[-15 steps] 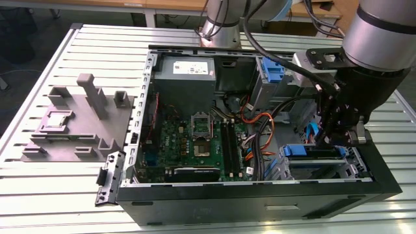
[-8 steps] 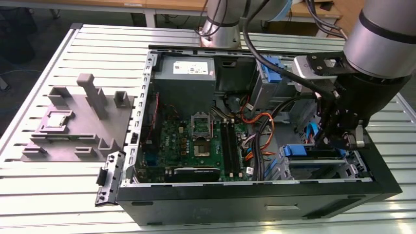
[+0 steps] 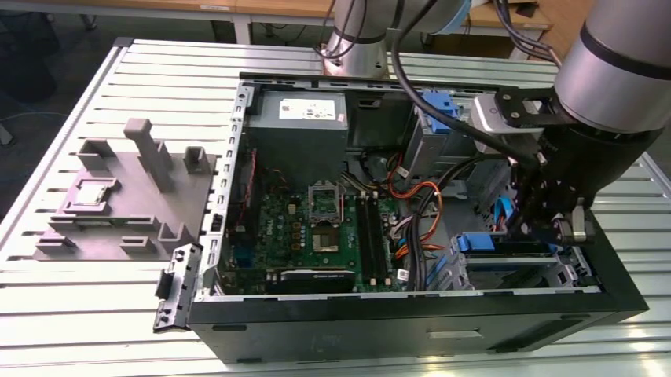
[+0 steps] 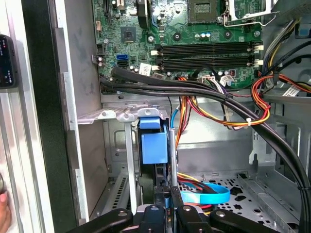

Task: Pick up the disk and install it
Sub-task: 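Insert the second disk wire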

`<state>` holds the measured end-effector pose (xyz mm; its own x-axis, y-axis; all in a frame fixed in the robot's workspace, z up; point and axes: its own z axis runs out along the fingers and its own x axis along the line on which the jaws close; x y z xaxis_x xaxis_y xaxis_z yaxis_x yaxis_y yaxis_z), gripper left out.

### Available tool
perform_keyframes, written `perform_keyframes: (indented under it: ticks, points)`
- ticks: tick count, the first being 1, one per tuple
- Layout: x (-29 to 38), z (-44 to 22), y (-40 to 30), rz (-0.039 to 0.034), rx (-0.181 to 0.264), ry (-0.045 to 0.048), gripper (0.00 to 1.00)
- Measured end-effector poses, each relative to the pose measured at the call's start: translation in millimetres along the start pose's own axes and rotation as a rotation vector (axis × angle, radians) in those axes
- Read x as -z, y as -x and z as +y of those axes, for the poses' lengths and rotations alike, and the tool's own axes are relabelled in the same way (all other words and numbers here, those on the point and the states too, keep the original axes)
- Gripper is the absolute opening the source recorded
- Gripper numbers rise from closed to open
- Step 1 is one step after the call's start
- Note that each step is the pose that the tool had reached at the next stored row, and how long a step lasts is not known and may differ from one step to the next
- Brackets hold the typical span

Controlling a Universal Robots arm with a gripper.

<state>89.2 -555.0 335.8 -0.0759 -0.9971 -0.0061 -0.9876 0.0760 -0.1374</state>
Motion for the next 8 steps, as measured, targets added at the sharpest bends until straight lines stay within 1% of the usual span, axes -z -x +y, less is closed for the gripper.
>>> perform_keyframes:
  ticks: [4, 7, 8]
  points:
    - [-0.8, 0.1, -0.3, -0.0007, 0.001, 0.0001, 0.16]
    - [-1.1, 0.1, -0.5, -0.0074, 0.0, 0.0005, 0.16]
    - [-1.1, 0.1, -0.5, -0.008, 0.001, 0.0006, 0.16]
